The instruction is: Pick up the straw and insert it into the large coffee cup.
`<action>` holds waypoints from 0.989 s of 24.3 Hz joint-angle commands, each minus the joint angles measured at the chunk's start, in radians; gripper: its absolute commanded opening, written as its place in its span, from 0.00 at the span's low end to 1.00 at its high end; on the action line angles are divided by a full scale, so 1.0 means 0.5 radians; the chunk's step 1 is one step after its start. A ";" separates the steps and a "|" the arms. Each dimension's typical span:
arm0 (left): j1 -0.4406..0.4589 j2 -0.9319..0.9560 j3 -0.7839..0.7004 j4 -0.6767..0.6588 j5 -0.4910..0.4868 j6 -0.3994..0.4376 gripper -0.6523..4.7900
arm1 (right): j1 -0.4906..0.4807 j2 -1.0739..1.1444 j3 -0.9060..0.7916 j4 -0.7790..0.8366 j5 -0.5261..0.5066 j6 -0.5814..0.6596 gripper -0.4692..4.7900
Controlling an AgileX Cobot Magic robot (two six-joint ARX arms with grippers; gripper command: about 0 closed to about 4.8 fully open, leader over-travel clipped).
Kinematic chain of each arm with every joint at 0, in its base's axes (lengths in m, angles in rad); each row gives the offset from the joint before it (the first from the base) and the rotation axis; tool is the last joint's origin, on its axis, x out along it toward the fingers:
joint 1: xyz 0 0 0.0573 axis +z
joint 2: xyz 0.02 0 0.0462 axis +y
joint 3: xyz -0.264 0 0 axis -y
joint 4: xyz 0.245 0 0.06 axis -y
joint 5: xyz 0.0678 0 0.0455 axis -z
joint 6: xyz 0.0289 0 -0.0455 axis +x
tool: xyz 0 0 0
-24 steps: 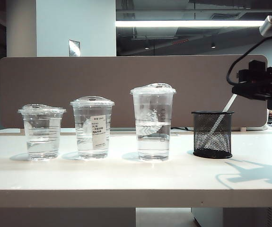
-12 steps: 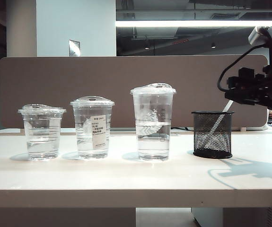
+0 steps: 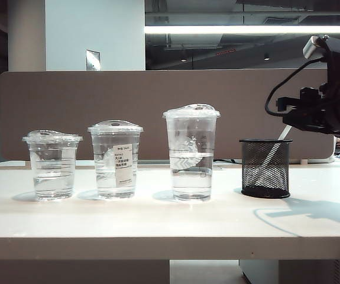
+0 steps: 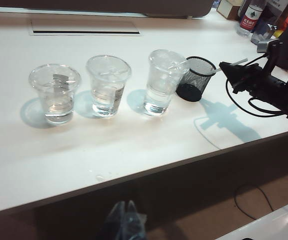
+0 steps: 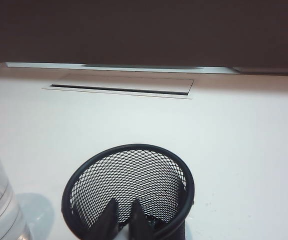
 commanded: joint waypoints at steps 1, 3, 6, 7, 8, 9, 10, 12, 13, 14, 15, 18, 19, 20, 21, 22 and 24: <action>-0.002 0.001 0.004 0.034 0.007 0.009 0.11 | 0.001 -0.001 0.005 0.034 -0.002 -0.002 0.16; -0.002 0.002 0.004 0.043 0.006 0.008 0.11 | 0.001 -0.001 0.005 0.034 -0.002 -0.002 0.13; -0.002 0.001 0.004 0.047 0.006 0.009 0.11 | 0.001 -0.001 0.005 0.035 -0.002 -0.002 0.08; -0.002 0.001 0.004 0.047 0.007 0.009 0.11 | 0.001 -0.001 0.005 0.035 -0.002 -0.002 0.08; -0.002 0.001 0.004 0.048 0.007 0.008 0.11 | 0.001 -0.002 0.005 0.036 -0.001 -0.002 0.08; -0.002 0.001 0.004 0.048 0.006 0.008 0.11 | 0.001 -0.001 0.008 0.036 -0.001 -0.002 0.08; -0.002 0.001 0.004 0.048 0.007 0.009 0.11 | 0.001 -0.002 0.014 0.037 -0.001 -0.002 0.08; -0.002 0.001 0.004 0.048 0.007 0.009 0.11 | 0.001 -0.002 0.032 0.057 -0.002 -0.015 0.08; -0.002 0.001 0.004 0.048 0.007 0.009 0.11 | 0.001 -0.002 0.045 0.091 -0.002 -0.022 0.08; -0.002 0.002 0.004 0.048 0.007 0.009 0.11 | 0.001 -0.008 0.080 0.150 -0.002 -0.022 0.08; -0.002 0.001 0.004 0.048 0.007 0.009 0.11 | 0.001 -0.025 0.121 0.143 -0.012 -0.022 0.08; -0.002 0.001 0.004 0.048 0.007 0.010 0.11 | 0.001 -0.101 0.198 0.092 -0.079 -0.022 0.08; -0.002 0.001 0.004 0.048 0.006 0.010 0.11 | 0.001 -0.132 0.218 0.060 -0.108 -0.023 0.08; -0.002 0.001 0.004 0.049 0.006 0.012 0.11 | 0.001 -0.199 0.247 -0.024 -0.127 -0.022 0.08; -0.002 0.001 0.004 0.048 0.007 0.019 0.11 | 0.001 -0.256 0.264 -0.093 -0.165 -0.023 0.08; -0.002 0.001 0.004 0.048 0.005 0.032 0.11 | 0.001 -0.311 0.279 -0.169 -0.198 -0.023 0.08; -0.002 0.001 0.004 0.048 0.002 0.058 0.11 | 0.001 -0.455 0.341 -0.442 -0.271 -0.026 0.08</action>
